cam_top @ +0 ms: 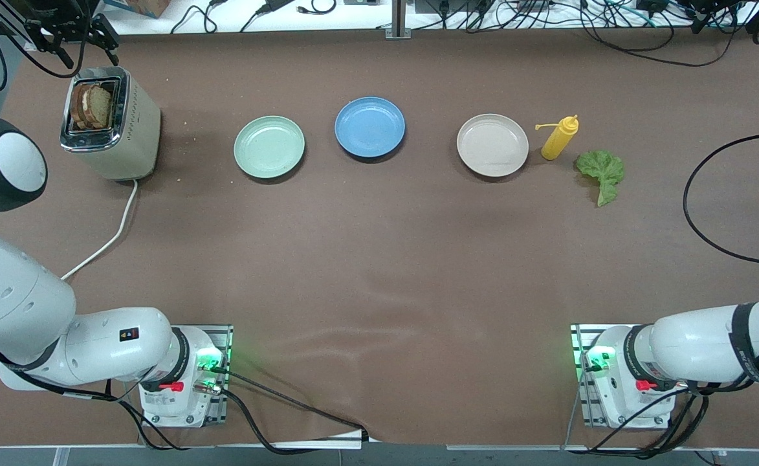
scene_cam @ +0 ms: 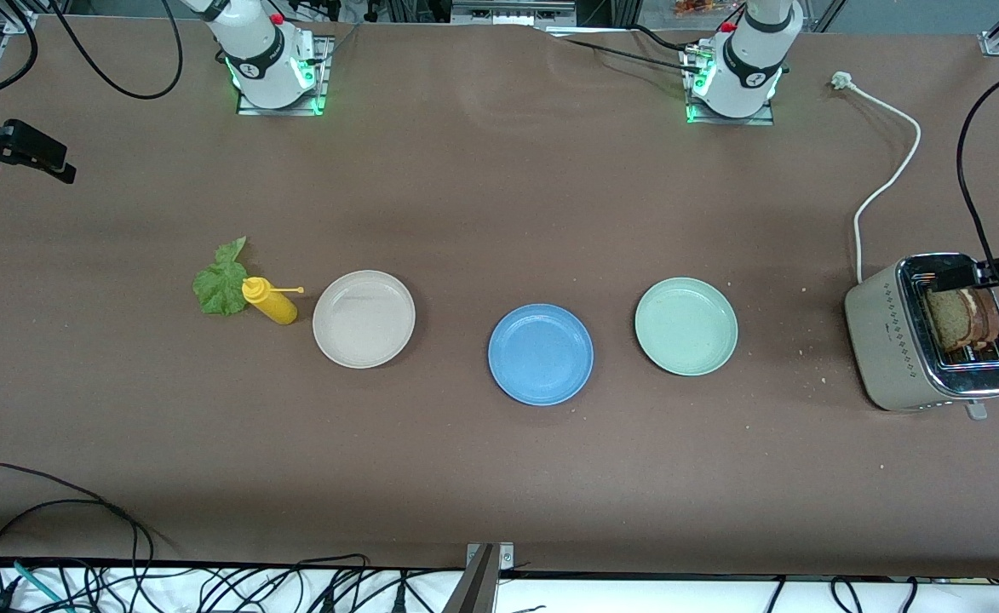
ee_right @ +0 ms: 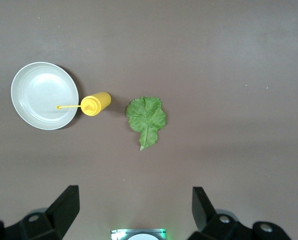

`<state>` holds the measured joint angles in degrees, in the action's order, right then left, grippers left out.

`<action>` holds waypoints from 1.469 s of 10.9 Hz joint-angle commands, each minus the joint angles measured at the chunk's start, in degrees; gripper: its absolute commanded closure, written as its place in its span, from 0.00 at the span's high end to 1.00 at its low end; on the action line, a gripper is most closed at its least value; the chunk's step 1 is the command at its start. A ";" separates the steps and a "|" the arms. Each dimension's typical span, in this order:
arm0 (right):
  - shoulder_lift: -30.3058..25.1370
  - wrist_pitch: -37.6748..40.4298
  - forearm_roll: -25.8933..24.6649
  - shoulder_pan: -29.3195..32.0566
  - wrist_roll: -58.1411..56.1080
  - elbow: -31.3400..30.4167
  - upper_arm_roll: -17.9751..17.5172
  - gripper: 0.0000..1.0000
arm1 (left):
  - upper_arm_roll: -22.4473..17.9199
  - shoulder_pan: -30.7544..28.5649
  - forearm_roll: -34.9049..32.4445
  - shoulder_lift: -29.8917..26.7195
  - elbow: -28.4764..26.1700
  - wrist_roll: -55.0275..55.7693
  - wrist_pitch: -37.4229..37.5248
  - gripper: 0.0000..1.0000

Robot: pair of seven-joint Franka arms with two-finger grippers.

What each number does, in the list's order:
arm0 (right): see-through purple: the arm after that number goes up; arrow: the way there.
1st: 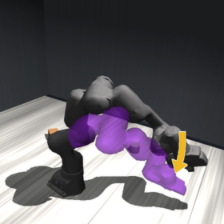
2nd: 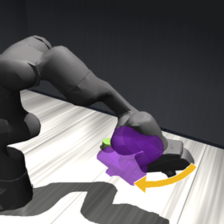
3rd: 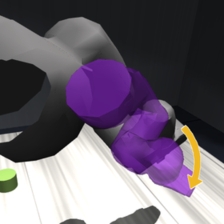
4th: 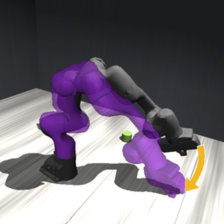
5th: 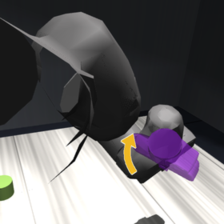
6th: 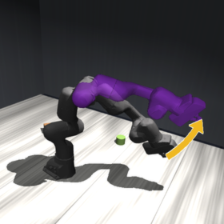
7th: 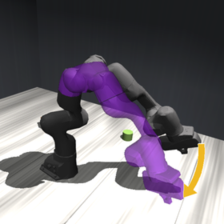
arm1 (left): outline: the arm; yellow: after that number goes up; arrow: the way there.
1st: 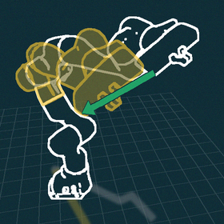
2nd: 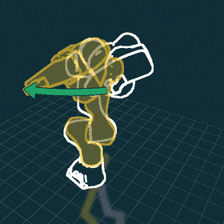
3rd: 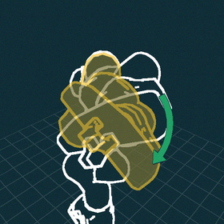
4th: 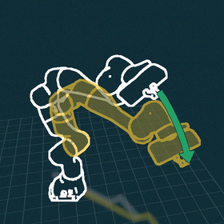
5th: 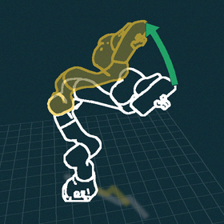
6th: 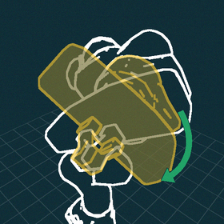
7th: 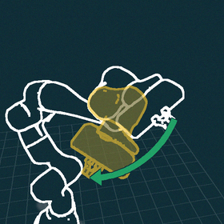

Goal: Make sandwich in blue plate with both arms
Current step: 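Lower the left gripper onto a bread slice in the toaster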

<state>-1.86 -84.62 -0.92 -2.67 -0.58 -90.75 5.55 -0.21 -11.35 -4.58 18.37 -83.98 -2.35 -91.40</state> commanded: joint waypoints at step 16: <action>-0.42 -0.01 -0.31 -0.05 0.49 -0.22 0.08 1.00 | 0.57 -3.07 -7.11 11.15 2.51 -1.16 -6.77 1.00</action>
<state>-1.84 -84.63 -0.92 -2.64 -0.57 -90.75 5.55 -0.12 -13.99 -10.25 27.67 -83.55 -2.58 -98.62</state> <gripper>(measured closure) 0.000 0.000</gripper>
